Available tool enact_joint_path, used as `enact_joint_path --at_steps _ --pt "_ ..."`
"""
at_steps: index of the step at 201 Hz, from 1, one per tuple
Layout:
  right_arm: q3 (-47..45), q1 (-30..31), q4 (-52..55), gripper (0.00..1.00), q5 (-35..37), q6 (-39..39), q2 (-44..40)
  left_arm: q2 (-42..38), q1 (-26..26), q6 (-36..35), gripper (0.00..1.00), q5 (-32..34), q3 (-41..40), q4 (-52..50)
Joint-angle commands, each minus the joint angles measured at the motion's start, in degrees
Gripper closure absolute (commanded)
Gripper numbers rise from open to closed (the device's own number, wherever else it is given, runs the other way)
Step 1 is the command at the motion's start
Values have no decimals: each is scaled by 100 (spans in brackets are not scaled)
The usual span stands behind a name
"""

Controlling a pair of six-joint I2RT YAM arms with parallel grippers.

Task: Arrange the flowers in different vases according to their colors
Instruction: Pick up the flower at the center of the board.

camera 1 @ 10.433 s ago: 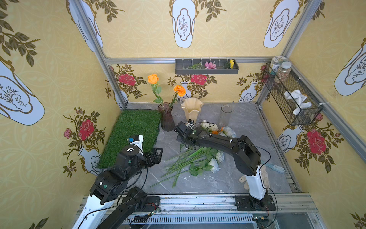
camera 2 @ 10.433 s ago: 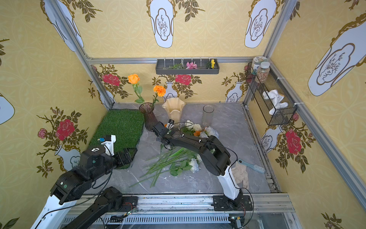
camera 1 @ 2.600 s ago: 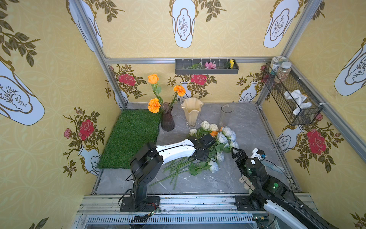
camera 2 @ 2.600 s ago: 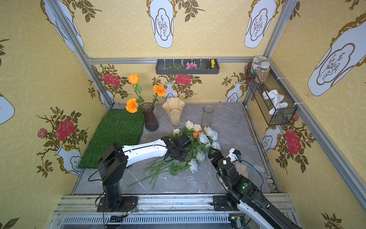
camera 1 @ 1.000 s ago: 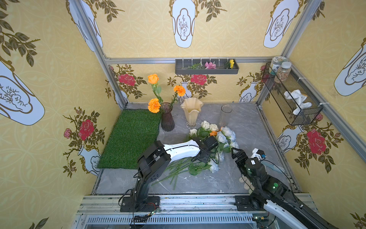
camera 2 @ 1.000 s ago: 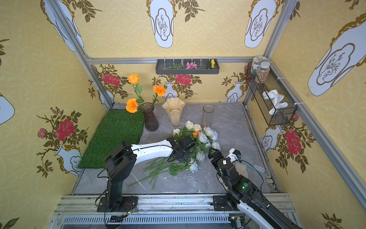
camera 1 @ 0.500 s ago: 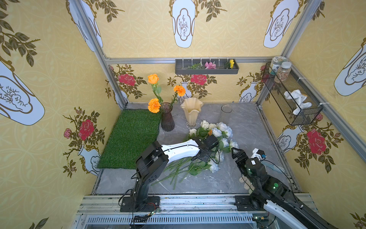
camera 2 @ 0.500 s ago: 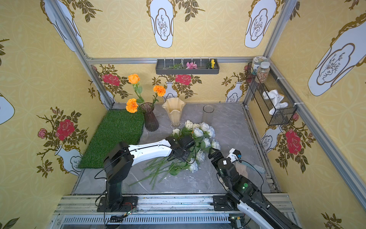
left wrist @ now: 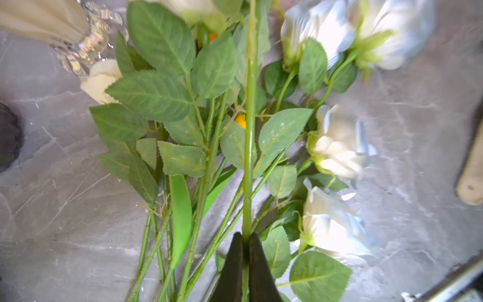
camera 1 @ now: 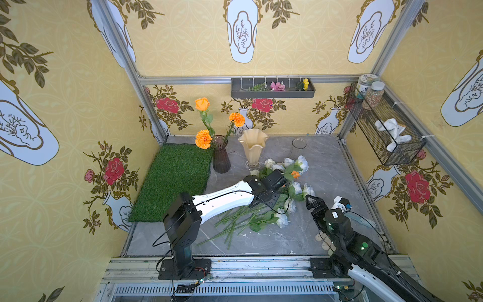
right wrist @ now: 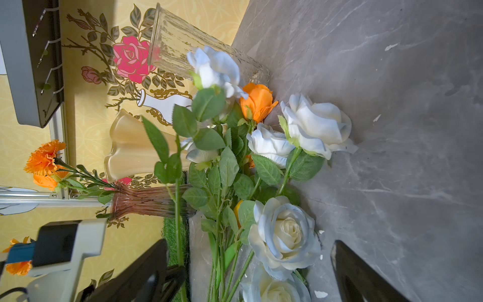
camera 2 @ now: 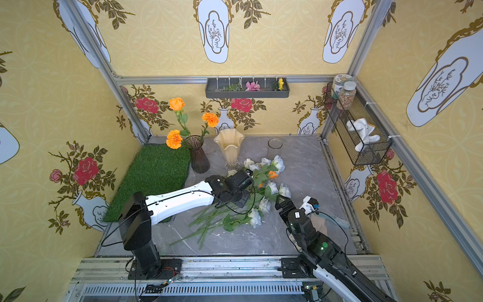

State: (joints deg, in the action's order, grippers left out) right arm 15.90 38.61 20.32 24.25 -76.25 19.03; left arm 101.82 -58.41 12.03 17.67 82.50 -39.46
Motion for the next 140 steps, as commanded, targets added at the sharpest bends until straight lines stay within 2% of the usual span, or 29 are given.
enact_joint_path --at_steps 1,106,140 --pt "-19 -2 25 3 130 -30 -39 -138 -12 30 96 -159 33 98" --pt "-166 3 124 3 330 -211 -370 -1153 -21 256 100 76 38 497" --pt "-193 10 33 3 422 -131 -367 -1456 -28 247 100 158 347 834"
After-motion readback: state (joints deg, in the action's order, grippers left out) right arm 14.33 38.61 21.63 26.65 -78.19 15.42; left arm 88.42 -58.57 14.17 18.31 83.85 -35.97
